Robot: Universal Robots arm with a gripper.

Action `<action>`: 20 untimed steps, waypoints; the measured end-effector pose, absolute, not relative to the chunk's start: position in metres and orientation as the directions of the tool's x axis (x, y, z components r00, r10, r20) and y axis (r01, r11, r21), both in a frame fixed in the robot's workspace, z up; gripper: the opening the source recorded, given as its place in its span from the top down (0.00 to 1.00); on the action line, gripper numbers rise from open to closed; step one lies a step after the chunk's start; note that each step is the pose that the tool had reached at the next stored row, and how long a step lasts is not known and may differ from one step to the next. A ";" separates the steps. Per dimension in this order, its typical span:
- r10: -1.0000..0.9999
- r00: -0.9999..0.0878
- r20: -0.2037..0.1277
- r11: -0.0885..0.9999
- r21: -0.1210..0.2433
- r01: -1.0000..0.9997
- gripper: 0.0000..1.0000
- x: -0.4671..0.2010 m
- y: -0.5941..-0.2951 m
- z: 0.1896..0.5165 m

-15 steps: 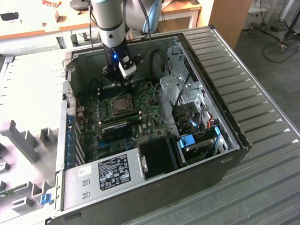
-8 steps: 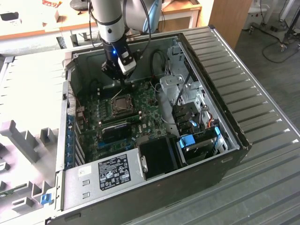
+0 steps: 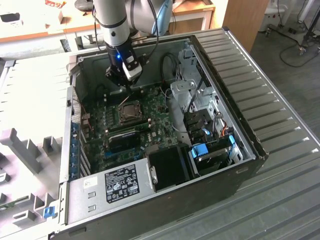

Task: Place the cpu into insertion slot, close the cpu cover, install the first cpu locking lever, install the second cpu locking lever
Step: 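Install the first cpu locking lever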

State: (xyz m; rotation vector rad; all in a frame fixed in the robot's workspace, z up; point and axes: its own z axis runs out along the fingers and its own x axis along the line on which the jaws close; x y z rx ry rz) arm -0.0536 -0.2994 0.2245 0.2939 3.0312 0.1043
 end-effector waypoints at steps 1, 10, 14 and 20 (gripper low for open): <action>0.196 -0.977 -0.087 0.979 0.077 0.189 0.90 -0.054 -0.299 0.225; 0.232 -0.969 -0.086 0.971 0.080 0.226 0.90 -0.055 -0.298 0.224; 0.254 -0.963 -0.086 0.965 0.081 0.248 0.90 -0.056 -0.298 0.223; 0.263 -0.961 -0.085 0.963 0.085 0.256 0.90 -0.058 -0.296 0.222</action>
